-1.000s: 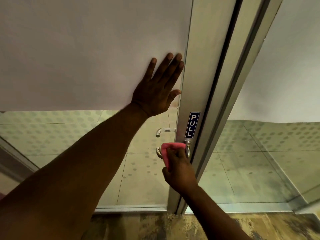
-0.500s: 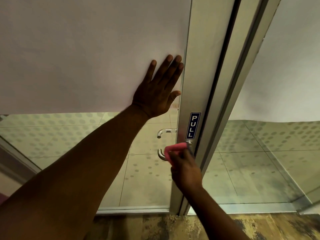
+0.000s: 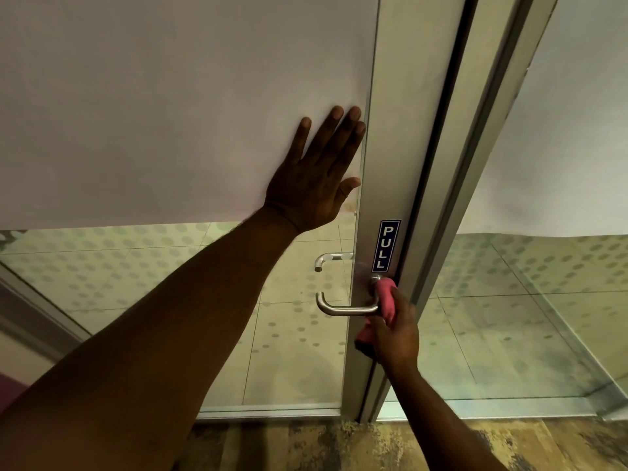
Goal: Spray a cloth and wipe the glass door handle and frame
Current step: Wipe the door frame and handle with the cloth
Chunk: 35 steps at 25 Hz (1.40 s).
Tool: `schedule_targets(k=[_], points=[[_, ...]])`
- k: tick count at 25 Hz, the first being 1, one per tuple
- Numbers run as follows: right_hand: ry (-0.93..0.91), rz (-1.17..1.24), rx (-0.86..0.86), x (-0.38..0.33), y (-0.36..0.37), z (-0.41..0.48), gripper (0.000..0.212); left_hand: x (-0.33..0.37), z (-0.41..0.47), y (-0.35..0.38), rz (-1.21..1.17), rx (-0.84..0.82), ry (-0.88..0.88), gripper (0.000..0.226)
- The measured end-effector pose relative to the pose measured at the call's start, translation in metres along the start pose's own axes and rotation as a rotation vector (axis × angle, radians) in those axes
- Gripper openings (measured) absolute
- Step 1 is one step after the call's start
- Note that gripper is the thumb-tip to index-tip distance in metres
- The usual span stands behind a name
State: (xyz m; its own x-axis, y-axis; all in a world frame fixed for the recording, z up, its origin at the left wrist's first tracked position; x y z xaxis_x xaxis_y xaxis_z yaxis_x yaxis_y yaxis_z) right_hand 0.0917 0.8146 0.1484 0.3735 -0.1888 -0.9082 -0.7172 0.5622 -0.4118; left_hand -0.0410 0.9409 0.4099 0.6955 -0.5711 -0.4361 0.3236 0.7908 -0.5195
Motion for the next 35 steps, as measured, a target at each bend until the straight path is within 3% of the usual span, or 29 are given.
schedule_targets(k=[3,5,12,14,16,21,25,30,35], points=[[-0.380,-0.484,-0.010,-0.033,0.000,0.000,0.046,-0.001,0.000,0.000,0.001,-0.001,-0.008,0.072],[-0.351,-0.534,-0.027,-0.035,0.002,0.002,0.043,0.000,0.000,-0.001,-0.010,-0.005,-0.011,0.071],[-0.062,-0.052,0.088,-0.024,0.001,-0.005,0.037,0.000,0.001,-0.004,-0.002,0.005,-0.002,0.071],[0.069,0.192,0.136,-0.019,0.001,-0.007,0.028,0.000,0.002,-0.004,0.004,0.013,0.000,0.071],[0.275,0.575,0.071,-0.001,0.017,-0.009,0.021,-0.001,0.002,-0.004,-0.007,0.014,-0.004,0.071],[0.508,1.036,-0.138,0.014,0.048,-0.021,0.061,-0.001,0.002,-0.003,-0.005,0.008,-0.008,0.072],[0.616,1.062,-0.246,0.007,0.058,-0.034,0.070,-0.002,0.000,-0.001,-0.003,0.001,-0.011,0.072],[0.695,0.986,-0.331,-0.003,0.075,-0.048,0.052,-0.001,0.001,-0.001,-0.008,-0.008,-0.010,0.072],[0.561,1.027,-0.490,-0.030,0.085,-0.051,0.057,-0.003,0.000,0.000,-0.012,-0.015,-0.015,0.072]])
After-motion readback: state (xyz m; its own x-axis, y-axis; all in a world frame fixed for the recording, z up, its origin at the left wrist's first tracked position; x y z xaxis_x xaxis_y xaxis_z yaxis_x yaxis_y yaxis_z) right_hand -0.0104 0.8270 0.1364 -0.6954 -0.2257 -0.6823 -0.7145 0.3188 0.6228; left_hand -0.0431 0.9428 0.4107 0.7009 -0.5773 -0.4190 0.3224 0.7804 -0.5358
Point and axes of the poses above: each hand's wrist, its own z-axis towards the middle knuckle, its own y-axis out of the palm, x = y × z, the point moved 6 cm from there along z, towards the middle knuckle, and after that the axes turned 7 degrees about -z, right-handed, at the moved point
